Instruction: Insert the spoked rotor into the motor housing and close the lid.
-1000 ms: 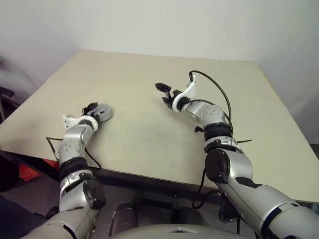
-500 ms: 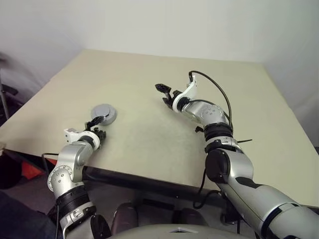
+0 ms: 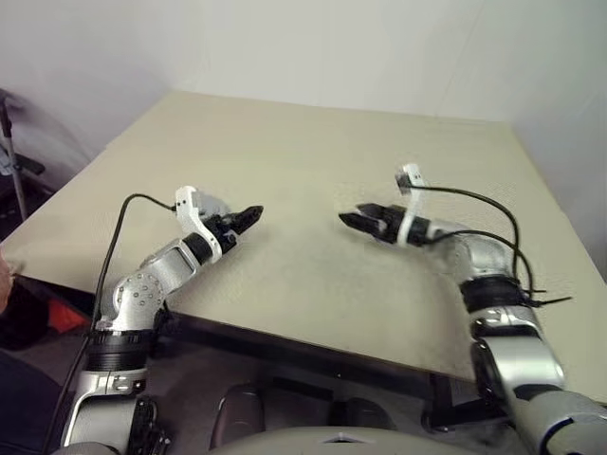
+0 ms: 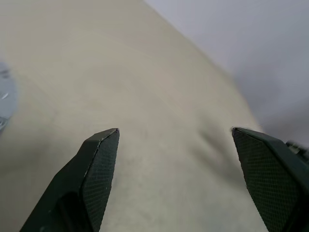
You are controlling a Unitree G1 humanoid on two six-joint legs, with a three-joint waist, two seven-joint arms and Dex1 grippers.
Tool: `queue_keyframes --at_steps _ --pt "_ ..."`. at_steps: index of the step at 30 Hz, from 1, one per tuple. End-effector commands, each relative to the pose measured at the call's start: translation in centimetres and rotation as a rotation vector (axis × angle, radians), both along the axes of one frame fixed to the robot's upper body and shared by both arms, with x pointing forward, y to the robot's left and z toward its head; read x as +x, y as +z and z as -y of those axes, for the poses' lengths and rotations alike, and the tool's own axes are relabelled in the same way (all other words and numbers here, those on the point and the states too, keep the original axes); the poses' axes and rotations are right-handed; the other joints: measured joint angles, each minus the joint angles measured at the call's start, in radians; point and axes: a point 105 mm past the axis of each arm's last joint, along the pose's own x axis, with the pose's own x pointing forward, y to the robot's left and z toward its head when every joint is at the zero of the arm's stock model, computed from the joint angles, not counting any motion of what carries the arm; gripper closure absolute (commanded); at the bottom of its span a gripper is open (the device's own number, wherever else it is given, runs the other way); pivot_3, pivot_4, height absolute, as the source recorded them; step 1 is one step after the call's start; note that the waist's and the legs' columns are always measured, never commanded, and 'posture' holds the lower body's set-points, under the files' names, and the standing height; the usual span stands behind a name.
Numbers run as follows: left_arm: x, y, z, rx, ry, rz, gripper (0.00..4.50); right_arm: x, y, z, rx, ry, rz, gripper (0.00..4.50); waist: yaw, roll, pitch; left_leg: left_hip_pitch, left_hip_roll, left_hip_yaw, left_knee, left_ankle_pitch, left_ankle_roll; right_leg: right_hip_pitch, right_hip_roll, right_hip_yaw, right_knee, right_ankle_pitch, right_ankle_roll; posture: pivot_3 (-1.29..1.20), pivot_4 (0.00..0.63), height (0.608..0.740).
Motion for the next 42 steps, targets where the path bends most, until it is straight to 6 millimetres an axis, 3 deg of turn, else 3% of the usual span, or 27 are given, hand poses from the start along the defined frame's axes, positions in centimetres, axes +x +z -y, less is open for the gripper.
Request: queue_keyframes --at_steps 1,6,14,24,32,42 --pt "-0.1 0.0 0.5 0.106 -0.068 0.101 0.50 -0.9 1.6 0.4 -0.079 0.115 0.142 0.00 -0.001 0.000 0.000 0.000 0.000 0.000 0.000 0.000 0.000 0.000 0.000 0.000 0.000 -0.001 -0.004 0.00 0.000 0.740" --pt "-0.2 -0.8 1.0 0.202 -0.102 0.165 0.50 -0.9 1.1 1.8 -0.155 0.091 0.259 0.00 -0.001 0.000 0.000 0.002 0.001 0.002 0.001 0.001 0.002 0.000 0.000 0.000 0.002 -0.001 -0.008 0.00 0.000 0.740" --pt "0.8 0.2 0.8 0.250 -0.014 0.287 0.50 -0.9 0.9 1.9 -0.095 0.087 0.216 0.00 0.000 0.000 0.000 0.002 0.001 0.002 0.001 0.001 0.008 0.002 0.000 -0.001 0.002 0.001 -0.011 0.00 0.000 0.740" --pt "1.8 1.6 0.4 0.296 0.080 0.355 0.50 -0.4 0.0 2.9 -0.094 -0.009 0.294 0.00 0.001 0.000 0.000 0.002 0.001 0.002 0.002 0.000 0.010 0.001 0.000 -0.001 0.002 0.001 -0.011 0.00 0.000 0.740" --pt "1.1 0.7 0.7 0.262 0.023 0.317 0.50 -0.4 -0.1 2.5 -0.071 0.026 0.219 0.00 0.000 0.001 0.000 0.001 0.001 0.002 0.002 0.000 0.011 0.001 0.000 -0.001 0.002 0.001 -0.011 0.00 0.000 0.740" --pt "-0.1 -0.7 1.6 0.229 -0.080 0.240 0.50 0.8 0.7 2.8 -0.087 -0.054 0.259 0.00 0.001 0.001 0.000 0.002 0.001 0.002 0.002 0.000 0.011 0.001 0.000 -0.001 0.002 0.001 -0.012 0.00 0.000 0.740"
